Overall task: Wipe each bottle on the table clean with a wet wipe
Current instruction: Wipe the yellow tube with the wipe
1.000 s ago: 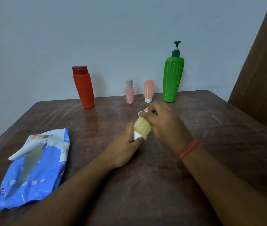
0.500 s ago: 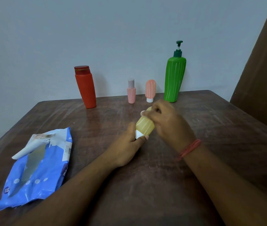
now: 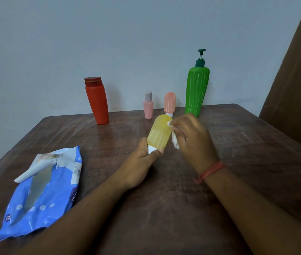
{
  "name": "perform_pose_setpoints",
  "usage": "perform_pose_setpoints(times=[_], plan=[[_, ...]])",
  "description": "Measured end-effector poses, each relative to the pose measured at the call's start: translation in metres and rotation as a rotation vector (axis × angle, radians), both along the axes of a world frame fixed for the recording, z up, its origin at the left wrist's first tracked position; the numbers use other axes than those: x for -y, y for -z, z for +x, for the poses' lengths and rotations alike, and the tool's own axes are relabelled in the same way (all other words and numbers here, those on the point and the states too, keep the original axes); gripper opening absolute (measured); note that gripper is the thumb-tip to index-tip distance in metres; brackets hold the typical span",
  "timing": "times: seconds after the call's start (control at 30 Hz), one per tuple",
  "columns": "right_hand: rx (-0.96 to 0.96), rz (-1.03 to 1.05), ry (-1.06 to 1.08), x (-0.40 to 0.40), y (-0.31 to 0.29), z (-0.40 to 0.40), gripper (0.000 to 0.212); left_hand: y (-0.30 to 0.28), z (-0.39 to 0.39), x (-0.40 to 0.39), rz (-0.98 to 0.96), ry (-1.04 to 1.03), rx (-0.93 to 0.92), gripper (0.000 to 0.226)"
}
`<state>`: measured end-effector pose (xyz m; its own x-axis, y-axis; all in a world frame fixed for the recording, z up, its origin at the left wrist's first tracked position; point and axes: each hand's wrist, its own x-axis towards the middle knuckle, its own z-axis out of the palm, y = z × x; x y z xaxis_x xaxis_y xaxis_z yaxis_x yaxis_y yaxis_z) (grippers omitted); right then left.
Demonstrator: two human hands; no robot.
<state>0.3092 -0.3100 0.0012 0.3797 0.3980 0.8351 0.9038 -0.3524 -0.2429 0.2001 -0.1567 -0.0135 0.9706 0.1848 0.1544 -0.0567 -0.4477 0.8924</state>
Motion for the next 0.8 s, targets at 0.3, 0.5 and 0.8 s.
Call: perform_pose_setpoints(times=[0.3, 0.5, 0.8], plan=[[-0.059, 0.063, -0.052, 0.000, 0.000, -0.005, 0.010, 0.002, 0.001, -0.001, -0.079, 0.029, 0.016, 0.033], [-0.066, 0.082, -0.065, -0.001, 0.000, -0.006, 0.008, 0.003, 0.001, -0.002, -0.077, 0.034, 0.022, 0.028], [-0.048, -0.050, -0.212, 0.000, -0.001, -0.009, 0.007, 0.000, 0.000, 0.000, -0.195, 0.047, 0.021, 0.026]])
